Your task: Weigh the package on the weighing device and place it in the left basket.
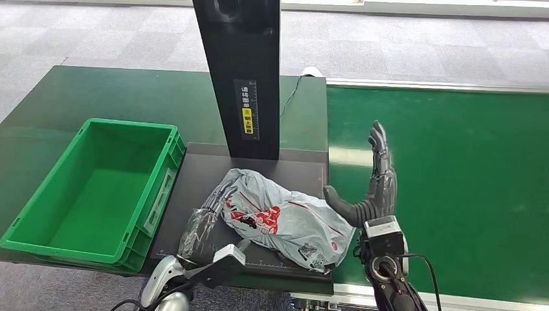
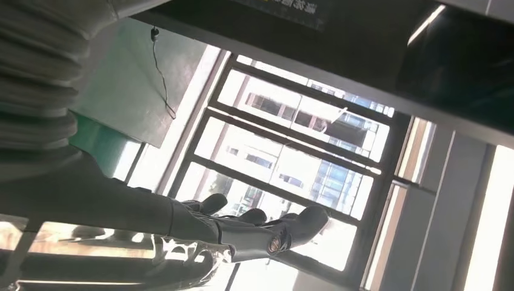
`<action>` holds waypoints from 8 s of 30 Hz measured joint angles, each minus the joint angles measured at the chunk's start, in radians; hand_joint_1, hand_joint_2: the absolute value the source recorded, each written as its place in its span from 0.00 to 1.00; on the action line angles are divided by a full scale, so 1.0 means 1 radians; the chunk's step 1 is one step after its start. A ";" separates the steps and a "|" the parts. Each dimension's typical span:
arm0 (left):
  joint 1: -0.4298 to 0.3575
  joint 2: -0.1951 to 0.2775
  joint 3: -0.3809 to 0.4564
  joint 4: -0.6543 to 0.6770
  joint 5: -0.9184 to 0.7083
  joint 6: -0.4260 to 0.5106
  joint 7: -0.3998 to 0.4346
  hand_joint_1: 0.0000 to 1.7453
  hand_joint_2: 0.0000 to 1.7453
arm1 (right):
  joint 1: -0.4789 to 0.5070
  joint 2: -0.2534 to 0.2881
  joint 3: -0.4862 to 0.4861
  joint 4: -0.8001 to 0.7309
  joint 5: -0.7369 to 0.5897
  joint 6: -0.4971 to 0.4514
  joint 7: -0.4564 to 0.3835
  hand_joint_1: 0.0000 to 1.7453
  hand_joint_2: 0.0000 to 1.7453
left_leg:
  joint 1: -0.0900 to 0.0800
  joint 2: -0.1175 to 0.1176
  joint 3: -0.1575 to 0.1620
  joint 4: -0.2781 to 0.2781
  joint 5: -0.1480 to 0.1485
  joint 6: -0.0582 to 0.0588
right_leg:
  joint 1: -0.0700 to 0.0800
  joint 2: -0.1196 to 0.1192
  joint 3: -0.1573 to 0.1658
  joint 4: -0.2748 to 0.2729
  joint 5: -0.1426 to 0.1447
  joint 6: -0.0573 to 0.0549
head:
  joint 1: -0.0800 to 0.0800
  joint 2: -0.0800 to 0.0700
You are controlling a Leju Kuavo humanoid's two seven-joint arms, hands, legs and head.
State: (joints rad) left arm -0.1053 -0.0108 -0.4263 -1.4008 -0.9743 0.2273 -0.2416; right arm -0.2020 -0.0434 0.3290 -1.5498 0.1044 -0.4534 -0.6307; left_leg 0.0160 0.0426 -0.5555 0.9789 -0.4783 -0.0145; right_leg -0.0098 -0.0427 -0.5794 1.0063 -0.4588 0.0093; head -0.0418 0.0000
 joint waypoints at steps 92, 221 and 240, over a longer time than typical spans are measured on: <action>-0.015 -0.089 0.611 -0.043 0.302 0.434 -0.305 1.00 1.00 | 0.093 -0.017 -0.040 -0.055 0.082 -0.041 0.009 0.00 1.00 | 0.000 0.000 0.001 0.000 0.001 0.000 | 0.000 0.000 0.001 0.000 0.000 0.000 | 0.000 0.000; -0.090 0.005 0.098 0.032 -0.241 0.079 0.301 0.00 1.00 | 0.057 0.006 -0.039 -0.023 0.192 0.015 0.070 0.00 1.00 | -0.006 -0.001 0.001 -0.014 0.009 -0.003 | -0.007 -0.006 0.000 0.000 0.002 -0.008 | -0.002 0.000; -0.063 0.004 0.193 0.035 -0.290 -0.079 0.343 0.73 1.00 | 0.059 0.015 -0.041 -0.027 0.206 0.041 0.079 0.00 1.00 | -0.006 -0.001 0.001 -0.014 0.009 -0.003 | -0.006 -0.006 0.001 0.000 0.002 -0.008 | -0.002 0.000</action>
State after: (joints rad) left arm -0.1680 -0.0068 -0.2335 -1.3660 -1.2646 0.1488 0.1011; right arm -0.1434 -0.0287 0.2876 -1.5770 0.3108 -0.4126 -0.5514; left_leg 0.0097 0.0415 -0.5544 0.9645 -0.4693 -0.0176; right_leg -0.0163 -0.0491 -0.5786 1.0060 -0.4567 0.0011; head -0.0435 0.0000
